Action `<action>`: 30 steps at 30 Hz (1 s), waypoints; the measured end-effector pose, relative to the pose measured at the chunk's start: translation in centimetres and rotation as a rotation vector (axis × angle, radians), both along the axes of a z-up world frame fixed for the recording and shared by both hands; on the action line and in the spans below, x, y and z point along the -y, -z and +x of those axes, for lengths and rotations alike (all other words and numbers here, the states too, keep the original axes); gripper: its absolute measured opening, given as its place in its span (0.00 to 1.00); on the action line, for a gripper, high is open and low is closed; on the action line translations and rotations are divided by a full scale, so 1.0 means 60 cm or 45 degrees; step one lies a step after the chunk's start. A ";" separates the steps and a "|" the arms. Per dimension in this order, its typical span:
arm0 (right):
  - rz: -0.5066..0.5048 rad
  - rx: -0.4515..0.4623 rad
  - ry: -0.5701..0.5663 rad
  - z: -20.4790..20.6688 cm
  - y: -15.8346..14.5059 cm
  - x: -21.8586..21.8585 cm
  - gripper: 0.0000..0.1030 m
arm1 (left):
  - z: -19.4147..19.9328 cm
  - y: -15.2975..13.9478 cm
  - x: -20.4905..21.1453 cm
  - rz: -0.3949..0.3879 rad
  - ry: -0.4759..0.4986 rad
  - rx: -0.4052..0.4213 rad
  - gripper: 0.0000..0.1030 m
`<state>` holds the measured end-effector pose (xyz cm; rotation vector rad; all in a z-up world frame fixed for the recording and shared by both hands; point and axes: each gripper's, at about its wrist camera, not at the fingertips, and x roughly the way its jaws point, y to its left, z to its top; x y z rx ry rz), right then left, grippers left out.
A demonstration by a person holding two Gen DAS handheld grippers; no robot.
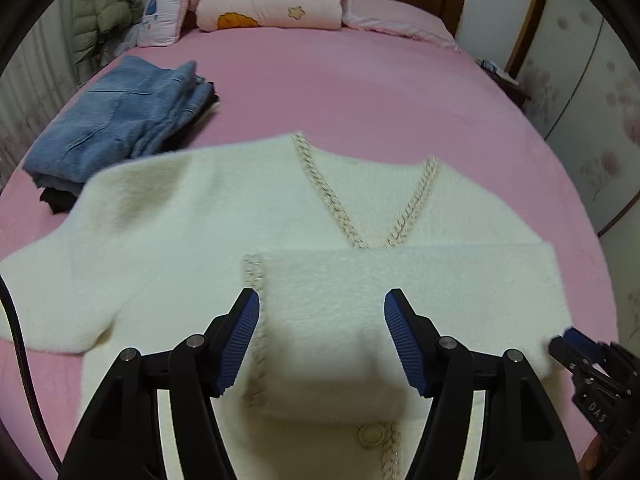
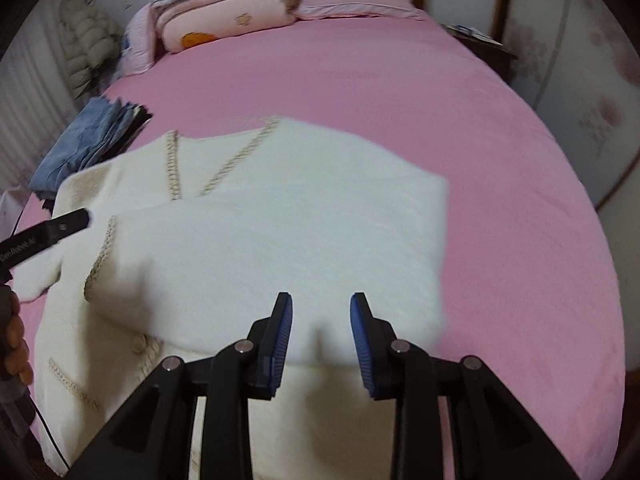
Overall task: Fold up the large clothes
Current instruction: 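Move the left gripper toward the other sleeve cuff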
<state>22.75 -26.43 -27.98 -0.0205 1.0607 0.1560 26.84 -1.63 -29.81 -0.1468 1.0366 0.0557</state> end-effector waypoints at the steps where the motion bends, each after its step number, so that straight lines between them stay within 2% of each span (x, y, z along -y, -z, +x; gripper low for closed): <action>1: -0.007 -0.008 -0.034 0.012 0.013 -0.017 0.28 | 0.007 0.013 0.007 0.012 0.003 -0.013 0.62; 4: -0.038 -0.096 -0.064 0.047 0.070 -0.039 0.18 | 0.030 0.065 0.009 0.019 -0.043 -0.076 0.62; 5: -0.070 -0.109 -0.052 0.061 0.085 -0.034 0.17 | 0.035 0.077 0.008 0.022 -0.060 -0.091 0.62; 7: -0.141 -0.118 -0.002 0.078 0.110 -0.008 0.03 | 0.048 0.105 -0.001 0.057 -0.104 -0.132 0.61; 8: -0.154 -0.112 0.026 0.084 0.115 0.013 0.00 | 0.053 0.120 -0.008 0.047 -0.102 -0.155 0.61; 10: -0.156 -0.103 0.076 0.090 0.114 0.050 0.00 | 0.055 0.125 -0.010 0.032 -0.094 -0.149 0.61; 13: -0.133 -0.113 0.111 0.082 0.102 0.090 0.00 | 0.052 0.112 0.008 0.105 -0.064 -0.164 0.61; 17: -0.121 -0.140 0.082 0.062 0.075 0.095 0.00 | 0.026 0.049 0.022 0.049 -0.074 -0.157 0.62; 19: -0.092 -0.140 0.063 0.044 0.048 0.093 0.00 | 0.013 0.013 0.032 0.034 -0.090 -0.153 0.73; 21: -0.035 -0.135 0.039 0.025 0.012 0.088 0.02 | -0.015 -0.038 0.043 0.018 -0.105 -0.130 0.80; 24: 0.023 -0.130 -0.005 -0.002 -0.043 0.078 0.02 | -0.061 -0.117 0.063 0.003 -0.111 -0.107 0.82; 30: 0.062 -0.106 -0.120 -0.062 -0.154 0.059 0.03 | -0.142 -0.250 0.076 0.004 -0.176 -0.074 0.84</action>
